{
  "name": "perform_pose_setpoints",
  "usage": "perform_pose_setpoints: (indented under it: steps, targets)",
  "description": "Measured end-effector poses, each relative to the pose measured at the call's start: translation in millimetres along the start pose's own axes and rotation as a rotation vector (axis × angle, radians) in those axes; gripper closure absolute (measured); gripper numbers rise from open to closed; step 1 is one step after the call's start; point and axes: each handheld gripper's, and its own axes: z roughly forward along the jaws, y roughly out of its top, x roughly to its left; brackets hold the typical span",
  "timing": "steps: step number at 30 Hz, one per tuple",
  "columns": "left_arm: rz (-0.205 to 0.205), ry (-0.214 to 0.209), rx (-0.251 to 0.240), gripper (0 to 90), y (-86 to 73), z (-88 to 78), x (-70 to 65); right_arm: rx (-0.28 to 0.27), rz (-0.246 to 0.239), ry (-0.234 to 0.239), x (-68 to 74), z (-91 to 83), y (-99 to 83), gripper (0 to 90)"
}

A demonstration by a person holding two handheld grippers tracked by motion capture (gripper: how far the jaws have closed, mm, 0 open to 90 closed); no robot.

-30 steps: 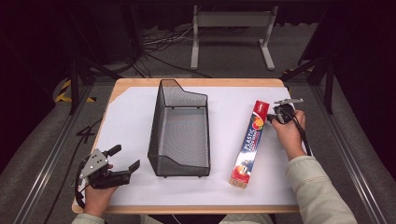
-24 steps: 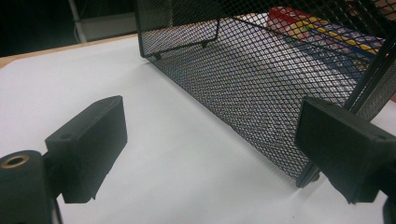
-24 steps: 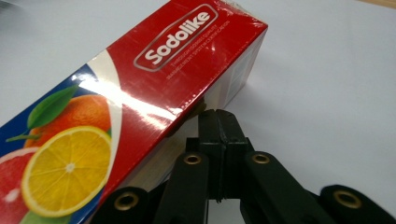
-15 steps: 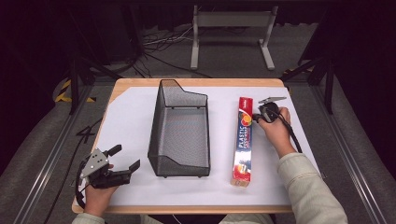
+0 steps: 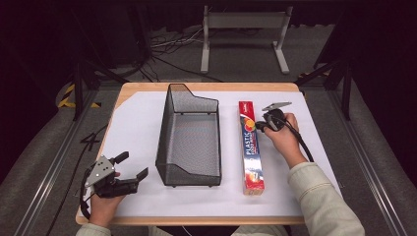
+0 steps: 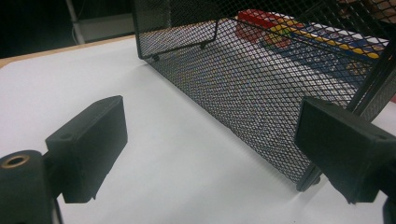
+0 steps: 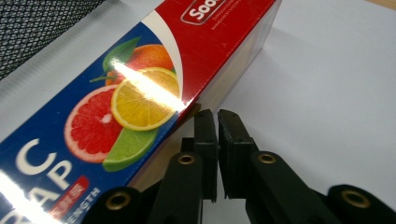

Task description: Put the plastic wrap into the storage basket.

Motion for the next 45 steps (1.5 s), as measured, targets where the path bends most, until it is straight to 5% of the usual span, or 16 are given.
perform_pose_setpoints:
  steps: [4,10,14,20,29,45]
  targets:
    - [0.001,0.0,-0.003,10.3,0.6,0.0,-0.2,0.023,0.009,-0.022,3.7,-11.3,4.0,75.3]
    - [-0.019,0.013,0.0,10.4,-4.1,-2.8,4.2,-0.016,0.06,-0.018,12.0,-36.7,9.1,43.4]
    - [-0.047,0.008,-0.019,10.5,-2.8,-3.6,6.3,-0.008,0.102,0.008,21.2,-45.5,9.8,37.2]
    - [-0.024,0.006,-0.01,10.4,-0.9,1.2,2.1,0.014,0.15,0.02,44.5,-56.0,10.7,38.4]
    - [-0.023,0.007,-0.009,10.5,-0.9,1.4,1.9,0.124,0.248,-0.017,62.9,-49.5,10.4,11.8]
    - [-0.014,-0.003,-0.014,10.3,-0.5,1.8,1.6,0.256,0.246,-0.04,87.0,-21.0,10.6,5.9]
